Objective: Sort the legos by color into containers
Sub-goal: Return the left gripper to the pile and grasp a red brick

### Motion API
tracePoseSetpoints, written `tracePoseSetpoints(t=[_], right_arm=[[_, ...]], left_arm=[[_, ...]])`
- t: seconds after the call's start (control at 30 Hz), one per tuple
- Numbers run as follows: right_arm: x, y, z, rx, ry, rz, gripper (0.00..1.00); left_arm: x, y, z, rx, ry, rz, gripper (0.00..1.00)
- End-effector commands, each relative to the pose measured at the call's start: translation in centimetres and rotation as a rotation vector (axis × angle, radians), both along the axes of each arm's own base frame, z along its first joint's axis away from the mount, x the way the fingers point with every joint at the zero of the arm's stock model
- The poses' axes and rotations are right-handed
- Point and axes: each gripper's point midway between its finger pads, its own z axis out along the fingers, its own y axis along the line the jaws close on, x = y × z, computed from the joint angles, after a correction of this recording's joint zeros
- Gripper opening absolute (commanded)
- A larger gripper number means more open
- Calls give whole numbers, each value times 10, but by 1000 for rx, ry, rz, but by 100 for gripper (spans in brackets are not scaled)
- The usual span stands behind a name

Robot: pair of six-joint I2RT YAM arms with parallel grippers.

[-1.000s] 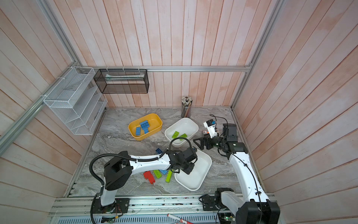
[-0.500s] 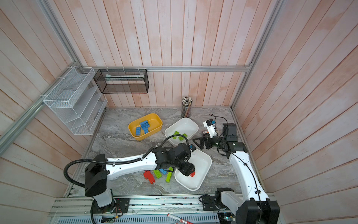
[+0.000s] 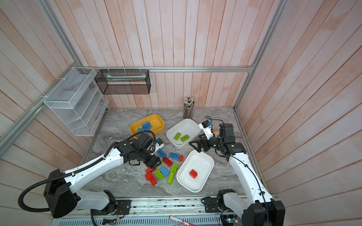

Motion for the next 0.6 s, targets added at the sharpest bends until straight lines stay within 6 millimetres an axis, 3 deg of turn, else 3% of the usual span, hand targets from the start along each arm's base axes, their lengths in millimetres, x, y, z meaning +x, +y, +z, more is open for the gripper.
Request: tracePoseSetpoints(t=[0.0,0.3,0.4,0.57], right_arm=[[-1,4,1,14,-1,17,98],[1,5,-6,10,11,29,98],[1,5,-10,13,16,25,98],[1,5,-14,10,27,28,98]], left_arm=[[1,16,-7,42,-18,-92,72],[8,32,-52,140,-33,-263,70],[10,35,-69,163,-67,-294,63],[18,35,-79,183,-86,-296,59]])
